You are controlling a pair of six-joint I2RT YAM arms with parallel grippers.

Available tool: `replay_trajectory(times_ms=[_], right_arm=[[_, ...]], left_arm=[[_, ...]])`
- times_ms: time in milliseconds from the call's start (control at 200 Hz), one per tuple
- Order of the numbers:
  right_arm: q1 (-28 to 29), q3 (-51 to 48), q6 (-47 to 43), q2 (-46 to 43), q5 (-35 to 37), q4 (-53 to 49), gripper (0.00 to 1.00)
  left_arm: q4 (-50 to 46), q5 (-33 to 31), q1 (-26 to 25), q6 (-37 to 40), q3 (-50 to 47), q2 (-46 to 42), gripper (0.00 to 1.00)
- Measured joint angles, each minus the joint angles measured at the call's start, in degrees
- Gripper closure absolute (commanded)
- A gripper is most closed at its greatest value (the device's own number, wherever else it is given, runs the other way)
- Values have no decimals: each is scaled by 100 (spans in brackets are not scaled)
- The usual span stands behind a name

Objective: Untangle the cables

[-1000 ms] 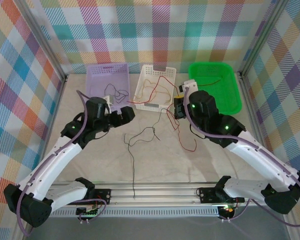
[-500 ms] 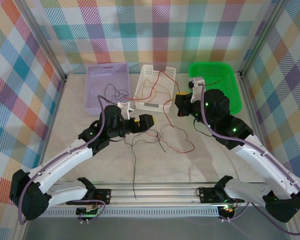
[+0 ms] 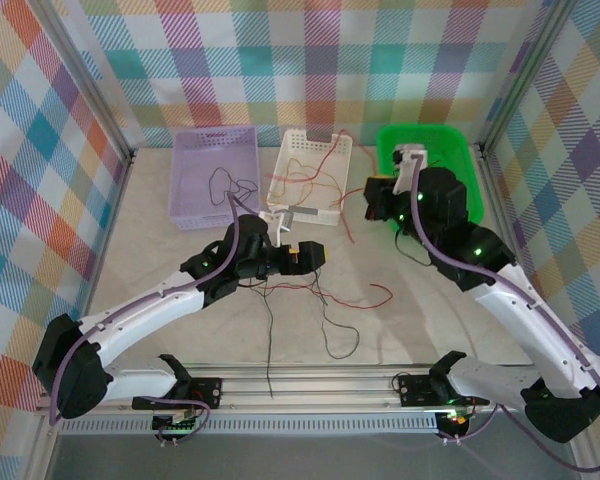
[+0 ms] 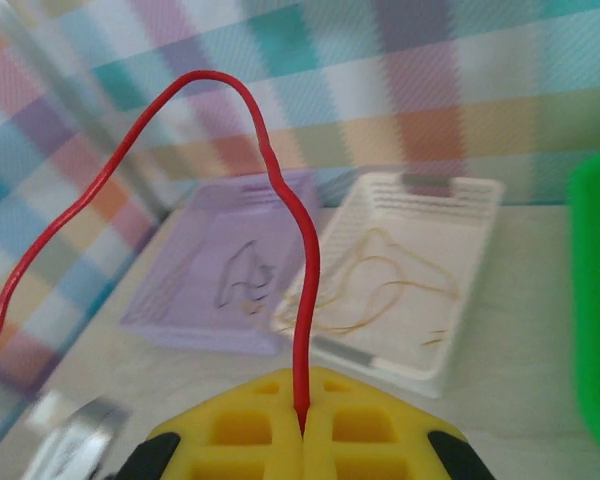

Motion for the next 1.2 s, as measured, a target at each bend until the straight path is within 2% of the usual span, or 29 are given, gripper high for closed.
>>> replay_trajectory(times_ms=[235, 430, 575, 730, 900, 1200], right_arm=[[-2063, 306, 411, 881, 31, -503, 100], [-2968, 575, 715, 2076, -184, -715, 100], [-3254, 1187, 782, 3093, -153, -798, 100], [-3346, 1757, 776, 4050, 37, -953, 100], [-3381, 2387, 756, 4957, 306, -1231, 100], [-3574, 3071, 758, 5880, 457, -1775, 100]], left_arm=[[-1821, -887, 2, 474, 1141, -175, 1], [-3202, -1600, 2, 1010, 1989, -597, 0], [-3873, -2223, 2, 1471, 2120, -1097, 0], [-4081, -2636, 9, 1762, 1827, -1539, 0], [-4079, -2841, 13, 1860, 1403, -1561, 0], [-4054, -2894, 42, 1880, 1071, -1550, 0]])
